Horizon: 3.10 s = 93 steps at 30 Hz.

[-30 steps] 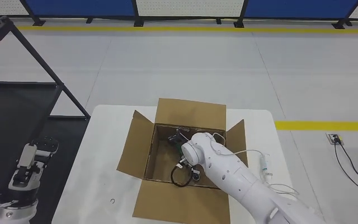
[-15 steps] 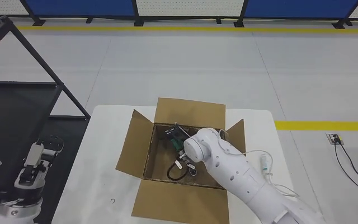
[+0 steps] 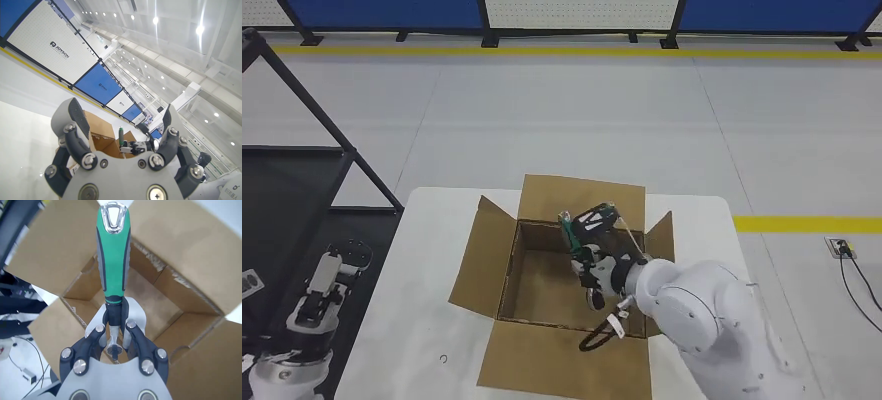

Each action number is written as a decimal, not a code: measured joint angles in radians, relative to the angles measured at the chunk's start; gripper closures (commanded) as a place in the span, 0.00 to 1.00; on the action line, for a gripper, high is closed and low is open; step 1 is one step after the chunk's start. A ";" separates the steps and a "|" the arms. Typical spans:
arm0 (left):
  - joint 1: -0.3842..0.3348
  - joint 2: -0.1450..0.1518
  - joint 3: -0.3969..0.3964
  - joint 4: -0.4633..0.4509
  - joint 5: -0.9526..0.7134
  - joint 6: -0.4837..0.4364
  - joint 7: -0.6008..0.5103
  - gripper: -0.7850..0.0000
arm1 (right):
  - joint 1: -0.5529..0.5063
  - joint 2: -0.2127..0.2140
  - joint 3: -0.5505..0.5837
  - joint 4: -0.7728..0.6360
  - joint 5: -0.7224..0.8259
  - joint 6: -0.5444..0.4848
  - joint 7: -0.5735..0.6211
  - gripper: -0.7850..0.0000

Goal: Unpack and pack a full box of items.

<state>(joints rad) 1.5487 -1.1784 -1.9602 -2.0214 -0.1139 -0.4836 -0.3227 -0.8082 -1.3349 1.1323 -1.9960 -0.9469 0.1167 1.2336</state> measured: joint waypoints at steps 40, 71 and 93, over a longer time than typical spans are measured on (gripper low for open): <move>-0.070 0.004 0.107 0.008 0.072 0.048 -0.007 0.00 | -0.432 0.079 0.606 0.126 0.098 0.004 -0.009 1.00; -0.056 0.008 0.098 -0.011 0.082 0.047 0.014 0.00 | -0.297 0.112 0.468 0.416 0.085 -0.015 0.027 0.66; 0.006 0.018 -0.053 0.089 0.071 0.085 -0.023 0.00 | -0.571 0.118 0.629 -0.126 0.461 -0.241 -0.472 0.00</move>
<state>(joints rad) 1.5545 -1.1609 -2.0130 -1.9328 -0.0433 -0.3981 -0.3458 -1.3792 -1.2173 1.7610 -2.1220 -0.4856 -0.1242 0.7620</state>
